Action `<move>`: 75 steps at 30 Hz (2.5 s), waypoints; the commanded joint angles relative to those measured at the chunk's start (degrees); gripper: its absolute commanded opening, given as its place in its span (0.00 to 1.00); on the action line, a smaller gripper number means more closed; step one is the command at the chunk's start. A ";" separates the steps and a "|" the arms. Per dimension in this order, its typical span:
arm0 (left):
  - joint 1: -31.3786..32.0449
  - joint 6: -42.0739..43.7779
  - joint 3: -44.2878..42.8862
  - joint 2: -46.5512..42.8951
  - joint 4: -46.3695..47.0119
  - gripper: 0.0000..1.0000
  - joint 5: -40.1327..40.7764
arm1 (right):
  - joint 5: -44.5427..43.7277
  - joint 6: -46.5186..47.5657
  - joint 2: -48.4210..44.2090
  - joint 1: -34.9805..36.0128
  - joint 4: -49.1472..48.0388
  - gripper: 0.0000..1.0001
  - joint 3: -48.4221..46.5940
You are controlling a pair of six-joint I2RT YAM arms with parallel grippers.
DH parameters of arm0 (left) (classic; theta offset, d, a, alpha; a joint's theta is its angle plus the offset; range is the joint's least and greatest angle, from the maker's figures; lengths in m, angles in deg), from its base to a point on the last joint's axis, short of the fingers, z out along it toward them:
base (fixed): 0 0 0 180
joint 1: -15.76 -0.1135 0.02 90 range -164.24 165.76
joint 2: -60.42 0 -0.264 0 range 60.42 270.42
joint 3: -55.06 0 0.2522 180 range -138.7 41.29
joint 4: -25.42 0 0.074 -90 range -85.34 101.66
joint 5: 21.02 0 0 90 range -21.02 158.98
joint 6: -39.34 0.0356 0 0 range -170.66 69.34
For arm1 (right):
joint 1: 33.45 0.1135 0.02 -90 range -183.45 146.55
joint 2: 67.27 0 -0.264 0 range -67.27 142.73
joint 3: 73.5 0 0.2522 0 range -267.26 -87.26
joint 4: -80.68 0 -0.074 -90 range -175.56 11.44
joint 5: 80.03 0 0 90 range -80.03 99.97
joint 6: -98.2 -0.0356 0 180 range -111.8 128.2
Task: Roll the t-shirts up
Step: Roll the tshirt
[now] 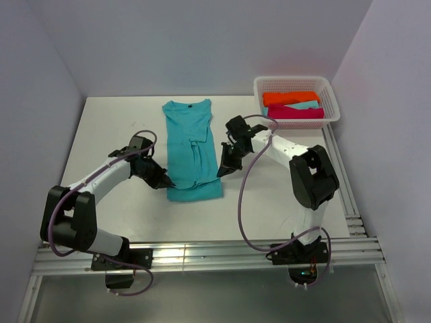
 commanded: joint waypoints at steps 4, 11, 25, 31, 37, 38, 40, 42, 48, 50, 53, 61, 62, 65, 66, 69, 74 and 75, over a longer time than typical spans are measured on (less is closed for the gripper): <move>-1.59 0.74 -0.10 0.16 3.18 0.08 -1.23 | 0.80 1.11 2.08 -0.91 1.76 0.00 -4.61; -2.65 1.00 2.36 0.43 10.21 0.74 -2.73 | 0.37 -1.69 3.76 -2.14 -0.52 0.45 -7.07; -5.03 13.40 1.03 -4.23 4.05 0.72 2.20 | 2.12 0.06 -6.87 -4.16 -9.75 0.54 9.18; -4.41 13.57 10.88 -8.54 11.08 0.66 -2.81 | 6.07 -0.38 -11.62 -3.90 -19.85 0.59 20.43; -1.69 13.40 14.66 -8.80 13.37 0.62 -1.50 | 6.25 -2.40 -11.80 -1.35 -24.87 0.59 24.22; -1.51 13.49 14.84 -9.06 13.90 0.61 -1.24 | 6.34 -3.10 -11.63 -1.00 -26.09 0.57 24.39; -1.51 13.66 14.49 -9.33 14.08 0.58 -0.80 | 6.17 -3.54 -11.19 -0.12 -26.45 0.55 24.22; -1.51 13.92 14.23 -8.81 14.25 0.57 -0.53 | 5.73 -3.72 -10.05 0.49 -26.28 0.54 23.43; -1.51 15.07 14.05 -5.55 13.81 0.38 0.79 | 4.23 -3.90 -7.67 1.73 -25.49 0.49 23.16; -1.51 14.89 14.66 -5.03 14.43 0.33 0.79 | 3.71 -3.81 -7.41 1.99 -25.40 0.46 23.60; -1.42 14.98 15.37 -4.24 15.31 0.28 0.43 | 3.27 -3.72 -7.23 2.17 -25.40 0.38 24.48; -1.25 16.82 16.16 0.68 14.69 0.16 0.70 | 1.68 -3.28 -3.90 2.25 -22.86 0.05 23.69; -1.16 16.91 16.16 1.30 14.78 0.16 0.09 | 1.42 -3.02 -3.28 2.34 -22.42 0.05 23.61; -0.98 17.09 15.46 2.09 14.78 0.17 -0.01 | 1.16 -2.67 -2.93 2.34 -21.89 0.05 23.69; -0.89 17.18 15.28 2.10 14.52 0.18 0.08 | 0.98 -2.58 -2.93 2.43 -21.80 0.05 23.78; -0.81 17.53 14.40 1.40 13.38 0.26 1.22 | 1.15 -2.49 -3.36 2.34 -21.62 0.11 23.96; -0.81 18.67 13.00 -2.03 9.86 0.45 2.80 | 0.89 -2.49 -6.09 2.34 -21.19 0.23 24.31; -0.81 19.11 12.91 -2.38 9.25 0.47 3.42 | 0.89 -2.67 -6.35 2.26 -21.27 0.25 24.57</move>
